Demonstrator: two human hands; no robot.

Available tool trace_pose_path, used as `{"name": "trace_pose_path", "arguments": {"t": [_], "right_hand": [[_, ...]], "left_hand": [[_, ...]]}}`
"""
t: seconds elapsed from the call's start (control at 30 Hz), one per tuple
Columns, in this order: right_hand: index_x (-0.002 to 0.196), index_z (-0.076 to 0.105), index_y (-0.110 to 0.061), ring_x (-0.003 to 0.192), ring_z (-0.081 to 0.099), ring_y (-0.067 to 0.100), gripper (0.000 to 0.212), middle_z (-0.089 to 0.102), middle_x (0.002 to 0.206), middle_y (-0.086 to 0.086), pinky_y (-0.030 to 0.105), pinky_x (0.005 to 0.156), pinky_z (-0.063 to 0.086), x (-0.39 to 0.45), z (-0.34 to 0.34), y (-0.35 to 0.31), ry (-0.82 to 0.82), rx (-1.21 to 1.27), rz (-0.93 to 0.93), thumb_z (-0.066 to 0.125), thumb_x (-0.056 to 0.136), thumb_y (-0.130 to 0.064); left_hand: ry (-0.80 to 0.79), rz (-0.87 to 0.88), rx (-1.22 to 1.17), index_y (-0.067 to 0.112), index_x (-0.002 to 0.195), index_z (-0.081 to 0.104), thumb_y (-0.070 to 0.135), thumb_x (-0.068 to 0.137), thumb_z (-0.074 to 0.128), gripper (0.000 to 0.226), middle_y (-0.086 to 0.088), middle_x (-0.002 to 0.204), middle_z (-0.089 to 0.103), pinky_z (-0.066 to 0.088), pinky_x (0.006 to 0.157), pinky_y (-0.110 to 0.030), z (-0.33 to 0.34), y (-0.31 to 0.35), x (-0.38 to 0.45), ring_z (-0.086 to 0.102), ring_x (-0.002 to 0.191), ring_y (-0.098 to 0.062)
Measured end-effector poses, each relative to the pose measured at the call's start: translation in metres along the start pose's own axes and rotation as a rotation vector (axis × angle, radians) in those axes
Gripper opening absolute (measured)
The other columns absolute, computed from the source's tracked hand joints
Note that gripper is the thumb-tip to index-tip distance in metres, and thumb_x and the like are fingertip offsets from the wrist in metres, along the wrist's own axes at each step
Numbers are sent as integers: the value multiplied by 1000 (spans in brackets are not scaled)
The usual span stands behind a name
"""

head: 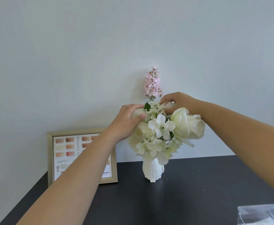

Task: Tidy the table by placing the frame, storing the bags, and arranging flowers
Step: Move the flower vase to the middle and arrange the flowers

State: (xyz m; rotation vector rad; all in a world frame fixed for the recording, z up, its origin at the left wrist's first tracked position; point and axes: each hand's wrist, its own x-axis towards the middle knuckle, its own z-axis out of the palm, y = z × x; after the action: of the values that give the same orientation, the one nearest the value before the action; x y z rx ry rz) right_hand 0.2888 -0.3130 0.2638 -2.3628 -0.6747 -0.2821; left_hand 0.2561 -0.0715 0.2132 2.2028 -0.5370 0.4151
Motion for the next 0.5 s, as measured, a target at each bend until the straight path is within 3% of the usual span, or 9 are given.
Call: {"name": "trace_pose_path", "arguments": {"t": [0.07,0.17,0.3,0.43,0.5], "right_hand": [[93,71,-31,51,54,-8,20,64,82,-17,3,49,37,-2,-2,-3,42,-12,8,76,74,-28],[84,72,-29,46,53,-7,10,58,56,-29,3,45,35,0,-1,-8,18,-3,5,75,75,-25],[72,70,-33,51,53,-14,13,56,56,-37,2,46,35,5,7,-17,-4,-51,16,68,79,-22],[69,70,-29,55,54,-1,17,60,65,-23,13,53,40,12,15,-12,-30,-152,47,67,78,-14],[73,70,-9,56,47,11,8,58,66,-4,17,53,39,14,18,-7,-83,-233,35,66,80,-9]], "left_hand": [[14,-37,30,39,136,51,45,98,52,39,1,149,37,26,111,-32,0,0,0,32,140,-16],[32,-53,67,43,135,53,51,96,53,40,0,145,44,28,114,-44,2,2,0,34,138,-21],[1,-13,40,49,123,58,52,92,57,31,4,134,45,39,106,-38,4,9,-1,49,124,-19],[-35,8,58,53,100,61,42,91,63,14,2,135,44,36,85,-10,5,12,0,49,110,0],[-61,-12,79,55,93,58,38,90,66,20,-1,139,40,34,85,-13,6,12,-1,48,113,-5]]}}
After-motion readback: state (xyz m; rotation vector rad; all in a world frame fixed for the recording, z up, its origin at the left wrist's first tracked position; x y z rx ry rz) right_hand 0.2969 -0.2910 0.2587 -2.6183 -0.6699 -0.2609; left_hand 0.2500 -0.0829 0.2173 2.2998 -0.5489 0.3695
